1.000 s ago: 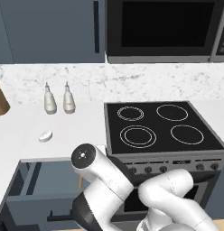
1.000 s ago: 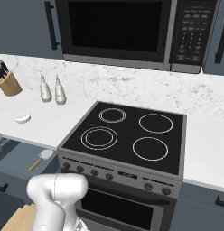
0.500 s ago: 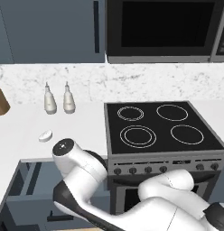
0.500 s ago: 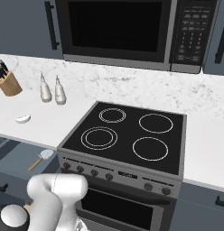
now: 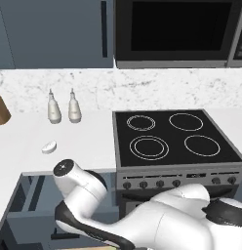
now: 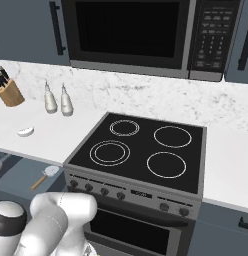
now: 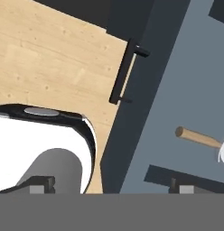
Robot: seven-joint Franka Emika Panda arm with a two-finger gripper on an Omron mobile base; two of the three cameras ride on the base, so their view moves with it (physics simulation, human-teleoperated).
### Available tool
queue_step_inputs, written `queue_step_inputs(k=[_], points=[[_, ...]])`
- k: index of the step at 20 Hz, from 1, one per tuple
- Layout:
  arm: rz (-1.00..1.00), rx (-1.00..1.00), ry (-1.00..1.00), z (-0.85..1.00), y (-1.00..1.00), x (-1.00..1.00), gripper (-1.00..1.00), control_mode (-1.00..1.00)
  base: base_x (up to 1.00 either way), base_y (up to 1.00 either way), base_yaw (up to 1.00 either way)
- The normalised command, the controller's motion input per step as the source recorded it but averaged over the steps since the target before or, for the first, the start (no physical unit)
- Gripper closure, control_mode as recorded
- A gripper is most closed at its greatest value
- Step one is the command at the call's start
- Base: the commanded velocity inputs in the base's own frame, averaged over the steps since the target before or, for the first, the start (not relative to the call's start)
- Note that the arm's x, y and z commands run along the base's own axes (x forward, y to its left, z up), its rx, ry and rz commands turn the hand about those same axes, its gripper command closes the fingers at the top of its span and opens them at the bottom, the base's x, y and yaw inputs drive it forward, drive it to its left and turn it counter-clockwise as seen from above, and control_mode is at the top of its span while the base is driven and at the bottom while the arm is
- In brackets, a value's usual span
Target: Pick the pizza cutter from the drawer and place it on the counter.
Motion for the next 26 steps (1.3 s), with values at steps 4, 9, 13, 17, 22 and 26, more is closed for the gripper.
queue_step_inputs(k=[4, 9, 13, 17, 22, 26], points=[[0.00, 0.00, 0.05, -0.36, 0.00, 0.37, -1.00, -1.00, 0.00, 0.00, 0.00], [0.00, 0.00, 0.10, -0.30, 0.00, 0.34, -1.00, -1.00, 0.00, 0.00, 0.00], [0.00, 0.00, 0.11, -0.26, 0.00, 0.28, -1.00, -1.00, 0.00, 0.00, 0.00], [0.00, -0.01, 0.14, -0.39, 0.00, 0.13, -1.00, -1.00, 0.00, 0.00, 0.00], [0.00, -0.07, 0.13, -0.39, 0.00, 0.01, -1.00, -1.00, 0.00, 0.00, 0.00], [0.01, -0.06, 0.09, -0.24, 0.00, 0.01, -1.00, -1.00, 0.00, 0.00, 0.00]])
